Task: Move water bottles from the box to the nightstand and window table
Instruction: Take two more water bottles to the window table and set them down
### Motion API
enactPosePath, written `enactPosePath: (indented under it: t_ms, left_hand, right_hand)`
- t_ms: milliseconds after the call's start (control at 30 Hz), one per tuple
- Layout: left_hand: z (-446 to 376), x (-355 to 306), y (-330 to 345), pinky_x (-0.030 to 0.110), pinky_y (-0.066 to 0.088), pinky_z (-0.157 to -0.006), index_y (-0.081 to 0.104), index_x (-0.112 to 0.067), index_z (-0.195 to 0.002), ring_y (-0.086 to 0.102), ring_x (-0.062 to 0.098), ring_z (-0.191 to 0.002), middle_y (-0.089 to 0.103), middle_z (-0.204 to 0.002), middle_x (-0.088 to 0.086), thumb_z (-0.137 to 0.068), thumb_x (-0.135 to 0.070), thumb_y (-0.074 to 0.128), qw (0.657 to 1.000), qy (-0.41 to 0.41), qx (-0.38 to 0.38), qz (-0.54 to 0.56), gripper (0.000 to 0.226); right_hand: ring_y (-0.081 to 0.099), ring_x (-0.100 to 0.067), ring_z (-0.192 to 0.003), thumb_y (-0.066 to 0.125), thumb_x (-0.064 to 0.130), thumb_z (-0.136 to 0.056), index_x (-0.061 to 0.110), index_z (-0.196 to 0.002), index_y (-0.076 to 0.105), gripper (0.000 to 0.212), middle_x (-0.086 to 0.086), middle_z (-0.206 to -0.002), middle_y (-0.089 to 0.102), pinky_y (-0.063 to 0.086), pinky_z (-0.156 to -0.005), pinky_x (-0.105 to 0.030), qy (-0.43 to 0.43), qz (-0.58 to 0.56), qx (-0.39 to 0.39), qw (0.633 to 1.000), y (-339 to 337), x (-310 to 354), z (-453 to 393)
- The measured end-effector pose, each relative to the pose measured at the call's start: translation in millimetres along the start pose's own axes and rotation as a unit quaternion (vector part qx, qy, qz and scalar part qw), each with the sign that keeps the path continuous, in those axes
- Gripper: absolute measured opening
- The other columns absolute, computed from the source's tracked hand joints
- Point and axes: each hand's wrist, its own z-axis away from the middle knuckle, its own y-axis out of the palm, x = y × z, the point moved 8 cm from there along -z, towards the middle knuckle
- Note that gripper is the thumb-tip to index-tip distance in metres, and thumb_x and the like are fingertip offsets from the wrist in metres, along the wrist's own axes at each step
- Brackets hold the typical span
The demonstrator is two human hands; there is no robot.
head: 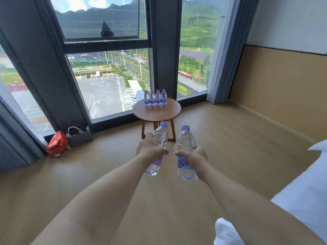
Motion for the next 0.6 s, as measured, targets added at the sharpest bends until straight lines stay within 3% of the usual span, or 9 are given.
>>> enactPosePath:
  t_ms: [133, 433, 600]
  left_hand:
    - [-81.3, -6.0, 20.5, 0.038, 0.06, -0.078, 0.05, -0.028, -0.112, 0.064, 0.022, -0.087, 0.064, -0.097, -0.001, -0.05, -0.043, 0.089, 1.0, -0.004, 0.0, 0.016, 0.075]
    - [-273.1, -26.8, 65.2, 0.039, 0.06, -0.082, 0.048, -0.03, -0.11, 0.065, 0.023, -0.088, 0.067, -0.099, 0.0, -0.051, -0.045, 0.089, 0.999, -0.039, -0.004, 0.018, 0.074]
    - [-366.4, -33.6, 62.6, 0.039, 0.059, -0.085, 0.047, -0.034, -0.106, 0.065, 0.025, -0.094, 0.066, -0.099, -0.002, -0.052, -0.046, 0.09, 0.997, -0.064, -0.022, 0.037, 0.07]
  right_hand:
    - [0.076, -0.026, -0.084, 0.096, 0.024, -0.061, 0.023, -0.099, 0.058, 0.054, -0.008, -0.098, 0.074, 0.064, -0.08, -0.045, -0.002, 0.001, 0.002, 1.0, 17.1, 16.0, -85.4]
    - [0.077, -0.029, -0.081, 0.092, 0.026, -0.05, 0.012, -0.116, 0.062, 0.074, -0.013, -0.098, 0.076, 0.064, -0.08, -0.05, 0.003, -0.023, 0.056, 0.998, 63.0, 64.2, -301.3]
    - [0.076, -0.03, -0.08, 0.091, 0.026, -0.05, 0.013, -0.12, 0.06, 0.078, -0.016, -0.099, 0.076, 0.065, -0.075, -0.047, 0.019, -0.037, 0.111, 0.993, 99.0, 102.5, -397.3]
